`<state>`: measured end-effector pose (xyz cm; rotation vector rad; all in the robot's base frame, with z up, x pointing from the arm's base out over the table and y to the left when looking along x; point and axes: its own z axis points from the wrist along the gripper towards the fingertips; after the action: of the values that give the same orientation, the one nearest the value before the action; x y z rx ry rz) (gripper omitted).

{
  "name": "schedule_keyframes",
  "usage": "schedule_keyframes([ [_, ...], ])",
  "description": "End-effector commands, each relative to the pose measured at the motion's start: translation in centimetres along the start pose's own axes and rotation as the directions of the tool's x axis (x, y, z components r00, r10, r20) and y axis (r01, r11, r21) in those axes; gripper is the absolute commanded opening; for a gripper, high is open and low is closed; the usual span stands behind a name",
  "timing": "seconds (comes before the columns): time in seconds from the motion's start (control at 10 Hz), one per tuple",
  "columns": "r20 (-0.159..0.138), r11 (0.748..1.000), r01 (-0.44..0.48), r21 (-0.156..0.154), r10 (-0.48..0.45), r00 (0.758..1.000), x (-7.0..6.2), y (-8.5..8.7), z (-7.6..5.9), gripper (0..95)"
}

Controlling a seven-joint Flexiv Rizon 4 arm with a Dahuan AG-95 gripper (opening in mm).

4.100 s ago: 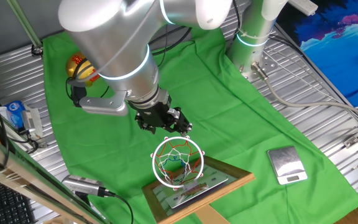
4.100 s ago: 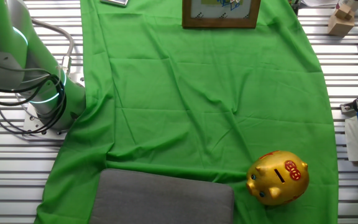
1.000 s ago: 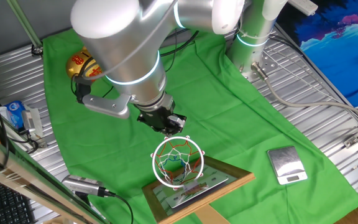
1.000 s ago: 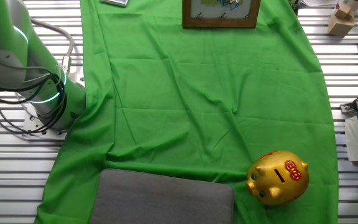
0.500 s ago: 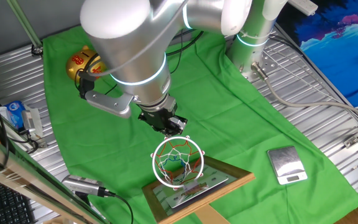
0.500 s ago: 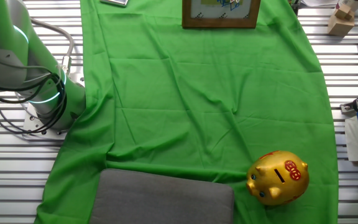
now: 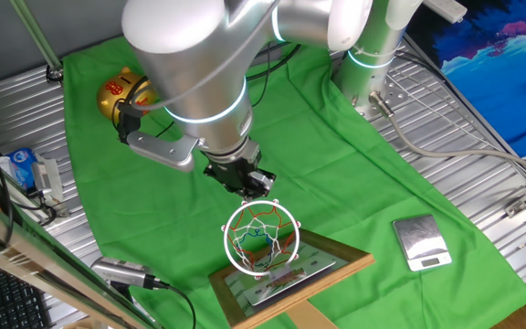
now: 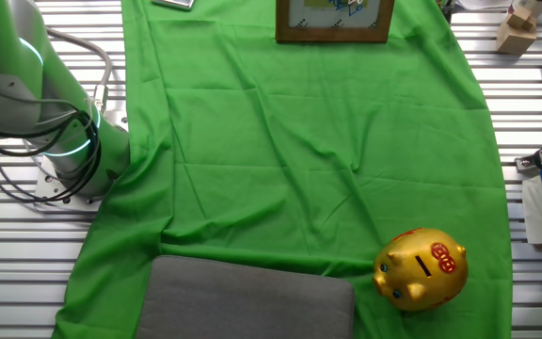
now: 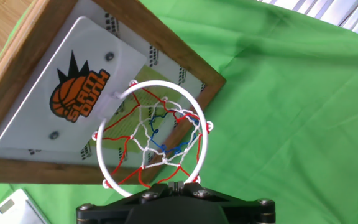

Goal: Grab a basketball, release it and shoot it into the basket

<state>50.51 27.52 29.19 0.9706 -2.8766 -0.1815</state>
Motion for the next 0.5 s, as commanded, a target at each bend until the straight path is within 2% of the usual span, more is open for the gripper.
schedule_keyframes([
  [0.1, -0.003, 1.0, 0.0, 0.0, 0.0, 1.0, -0.01, -0.02, -0.03, 0.0],
  [0.5, -0.004, 1.0, 0.012, 0.002, -0.012, 1.0, -0.01, -0.02, -0.03, 0.0],
])
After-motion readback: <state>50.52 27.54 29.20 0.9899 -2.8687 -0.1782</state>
